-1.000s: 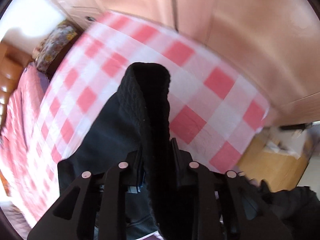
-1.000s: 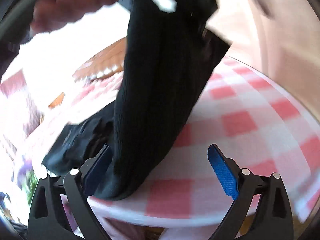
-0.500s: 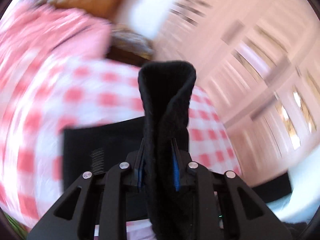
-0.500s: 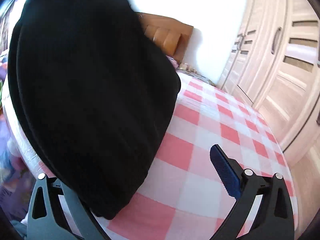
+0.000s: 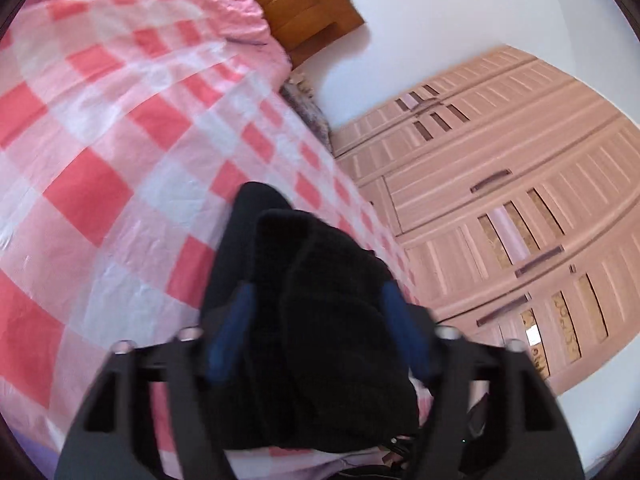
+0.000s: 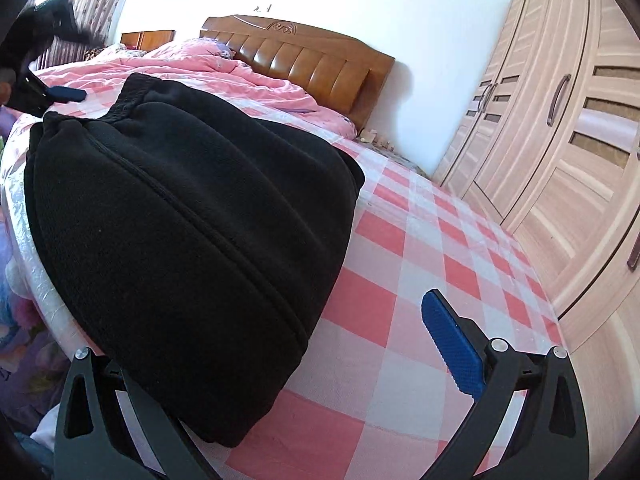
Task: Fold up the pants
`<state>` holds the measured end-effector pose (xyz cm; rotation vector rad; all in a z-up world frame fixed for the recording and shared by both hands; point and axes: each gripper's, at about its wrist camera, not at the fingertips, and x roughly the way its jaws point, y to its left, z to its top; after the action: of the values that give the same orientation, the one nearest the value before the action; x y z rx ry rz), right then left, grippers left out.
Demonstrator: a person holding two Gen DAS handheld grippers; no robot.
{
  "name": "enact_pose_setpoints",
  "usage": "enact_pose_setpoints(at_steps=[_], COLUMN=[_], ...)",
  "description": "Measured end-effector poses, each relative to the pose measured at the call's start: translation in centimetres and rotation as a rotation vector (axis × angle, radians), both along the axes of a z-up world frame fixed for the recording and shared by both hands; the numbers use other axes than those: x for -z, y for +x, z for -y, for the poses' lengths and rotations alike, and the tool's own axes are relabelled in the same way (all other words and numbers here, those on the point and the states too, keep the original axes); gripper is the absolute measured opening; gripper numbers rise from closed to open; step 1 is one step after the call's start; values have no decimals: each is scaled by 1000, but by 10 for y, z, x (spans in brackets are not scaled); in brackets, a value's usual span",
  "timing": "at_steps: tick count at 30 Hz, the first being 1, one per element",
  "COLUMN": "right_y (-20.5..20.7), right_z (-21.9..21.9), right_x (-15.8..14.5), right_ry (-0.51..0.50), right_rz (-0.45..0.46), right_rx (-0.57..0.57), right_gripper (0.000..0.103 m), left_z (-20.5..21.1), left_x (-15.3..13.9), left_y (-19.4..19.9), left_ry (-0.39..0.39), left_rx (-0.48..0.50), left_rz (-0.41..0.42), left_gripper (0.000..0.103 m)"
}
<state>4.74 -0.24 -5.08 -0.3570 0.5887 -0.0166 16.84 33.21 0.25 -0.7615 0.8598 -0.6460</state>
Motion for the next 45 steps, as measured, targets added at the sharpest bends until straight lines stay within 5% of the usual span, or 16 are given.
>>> enact_pose_setpoints(at_steps=[9, 14, 22, 24, 25, 30, 35, 40, 43, 45], right_y=[2, 2, 2, 2, 2, 2, 2, 2, 3, 3], right_z=[3, 3, 3, 2, 2, 2, 1, 2, 1, 1], right_x=[1, 0, 0, 0, 0, 0, 0, 0, 0, -1], right_ry=[13, 19, 23, 24, 23, 27, 29, 32, 30, 29], right_rz=[-12, -14, -16, -17, -17, -19, -19, -21, -21, -20], right_rx=[-14, -15, -16, -16, -17, -17, -19, -21, -21, -20], right_gripper=[98, 98, 98, 98, 98, 98, 98, 98, 98, 98], left_z=[23, 15, 15, 15, 16, 22, 35, 55, 51, 55], left_x=[28, 39, 42, 39, 37, 31, 17, 41, 46, 46], left_y=[-4, -2, 2, 1, 1, 3, -2, 14, 23, 25], left_ry=[195, 161, 227, 198, 206, 310, 254, 253, 165, 168], left_rx=[72, 87, 74, 72, 70, 45, 123, 242, 250, 265], left_rz=[-118, -131, -148, -133, -126, -130, -65, -148, -173, -167], left_gripper=[75, 75, 75, 67, 60, 62, 65, 74, 85, 80])
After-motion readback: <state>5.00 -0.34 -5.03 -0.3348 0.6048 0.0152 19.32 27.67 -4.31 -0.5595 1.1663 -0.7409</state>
